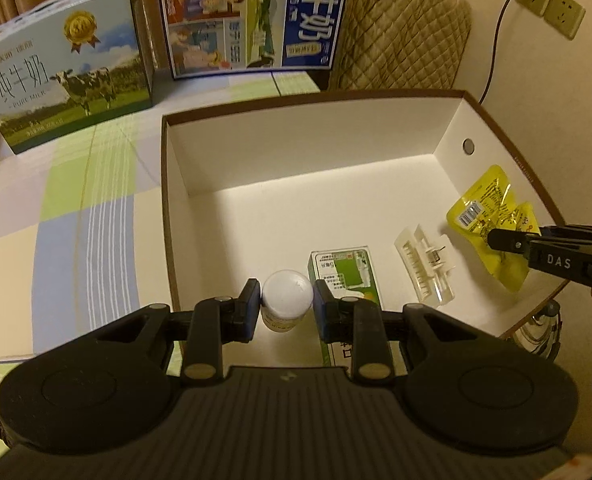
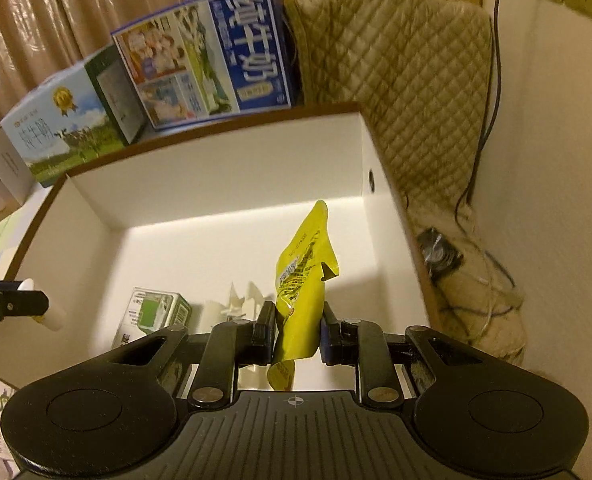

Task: Organize objects
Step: 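Carry pouch and bottle to brown box while right tool releases pouch inside, then lower the white bottle into the brown box and open left tool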

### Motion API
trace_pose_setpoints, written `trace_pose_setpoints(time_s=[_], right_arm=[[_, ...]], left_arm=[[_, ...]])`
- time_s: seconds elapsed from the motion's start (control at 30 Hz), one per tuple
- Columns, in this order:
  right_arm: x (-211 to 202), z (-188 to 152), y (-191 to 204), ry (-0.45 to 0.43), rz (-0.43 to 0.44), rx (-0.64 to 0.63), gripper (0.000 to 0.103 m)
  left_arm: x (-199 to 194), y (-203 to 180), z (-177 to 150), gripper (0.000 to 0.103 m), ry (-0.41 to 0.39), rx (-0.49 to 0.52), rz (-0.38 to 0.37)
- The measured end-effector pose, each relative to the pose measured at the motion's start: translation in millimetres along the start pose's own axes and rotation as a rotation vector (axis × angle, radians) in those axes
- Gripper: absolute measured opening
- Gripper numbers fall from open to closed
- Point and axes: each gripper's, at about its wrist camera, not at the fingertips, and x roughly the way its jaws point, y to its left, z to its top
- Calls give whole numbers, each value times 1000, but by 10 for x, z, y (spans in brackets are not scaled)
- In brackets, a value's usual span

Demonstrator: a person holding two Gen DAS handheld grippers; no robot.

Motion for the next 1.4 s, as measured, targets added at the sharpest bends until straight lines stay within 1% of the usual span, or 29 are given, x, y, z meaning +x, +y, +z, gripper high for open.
trace_pose_setpoints(time_s=[0.1, 0.23, 0.33, 0.5, 0.67, 0.7, 0.73, 0.8, 0.87, 0.93, 1.1, 1.2, 1.3, 1.4], right_arm=[[65, 32, -52, -2, 22, 34, 19], [105, 74, -101, 24, 34, 56, 22], [81, 76, -84, 21, 47, 44, 28], [68, 51, -34, 28, 46, 17, 35], [9, 29, 16, 16, 58, 1, 47], [-15, 27, 28, 11, 58, -3, 48], [-43, 26, 45, 5, 58, -12, 51], [-101, 26, 91, -6, 52, -41, 52], [-158, 17, 138, -17, 44, -65, 56], [-213, -2, 176, -25, 44, -83, 60], [-314, -65, 225, -25, 47, -98, 64], [-378, -104, 258, -24, 40, -114, 64], [-472, -143, 287, -30, 46, -120, 65], [-586, -161, 340, -45, 60, -127, 65]], left_arm=[[43, -9, -6, 23, 14, -3, 5], [95, -16, -2, 23, 31, -6, 11], [128, -26, -10, 23, 48, -3, 11], [189, -53, -29, 23, 83, 1, 17], [229, -64, -42, 24, 106, 11, 25], [229, -66, -43, 27, 108, 13, 24], [222, -64, -43, 35, 108, 10, 22], [189, -61, -34, 40, 98, 7, 21], [144, -59, -21, 42, 89, 6, 21], [92, -56, -16, 50, 77, 6, 21], [-32, -35, -51, 53, 61, -5, 17], [-113, -32, -83, 61, 53, -14, 21], [-221, -43, -120, 62, 35, -20, 23], [-349, -58, -156, 67, 14, -31, 20]])
